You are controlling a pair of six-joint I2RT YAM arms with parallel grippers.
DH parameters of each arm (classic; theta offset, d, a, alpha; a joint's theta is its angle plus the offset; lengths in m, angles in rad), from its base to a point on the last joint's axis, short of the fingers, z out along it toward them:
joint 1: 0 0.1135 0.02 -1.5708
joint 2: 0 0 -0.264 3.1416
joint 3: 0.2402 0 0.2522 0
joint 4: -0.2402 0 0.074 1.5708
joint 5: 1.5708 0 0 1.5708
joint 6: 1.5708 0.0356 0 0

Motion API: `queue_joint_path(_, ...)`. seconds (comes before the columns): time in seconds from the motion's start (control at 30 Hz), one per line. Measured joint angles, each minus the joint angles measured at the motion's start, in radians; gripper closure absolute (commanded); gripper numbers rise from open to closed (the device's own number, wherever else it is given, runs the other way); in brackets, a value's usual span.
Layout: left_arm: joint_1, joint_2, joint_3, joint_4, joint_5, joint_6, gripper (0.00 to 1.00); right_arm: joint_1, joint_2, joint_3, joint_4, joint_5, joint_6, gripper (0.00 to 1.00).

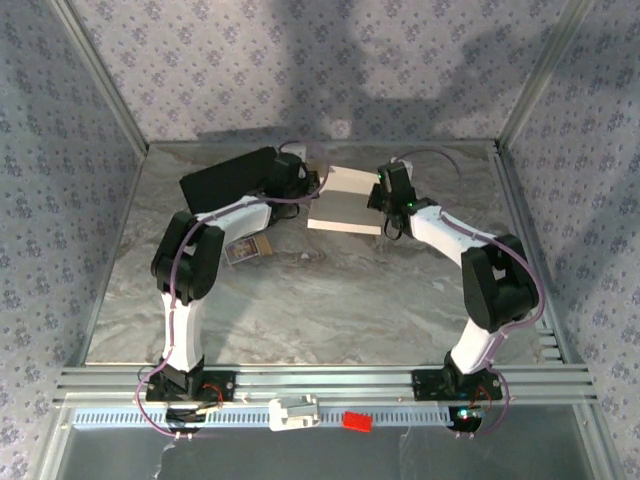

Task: Fold the paper box

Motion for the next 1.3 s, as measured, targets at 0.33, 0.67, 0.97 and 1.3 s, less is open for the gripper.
queue_joint_path(0.33,-0.008,-0.019,-0.117,0.203,-0.006,-0.084,1.00,0.000,-0.028,-0.084,0.131,0.006,-0.010,1.00)
queue_joint_path(0.67,-0.042,-0.034,-0.045,0.033,-0.081,-0.263,1.00,0.021,-0.027,-0.037,0.058,0.077,0.013,1.00)
queue_joint_path(0.97,-0.056,-0.034,-0.031,0.002,-0.129,-0.355,1.00,0.024,-0.009,-0.011,0.029,0.090,0.032,1.00)
queue_joint_path(1.3,-0.059,-0.032,-0.140,0.201,-0.136,-0.381,1.00,0.024,-0.006,-0.059,0.105,0.082,0.045,1.00)
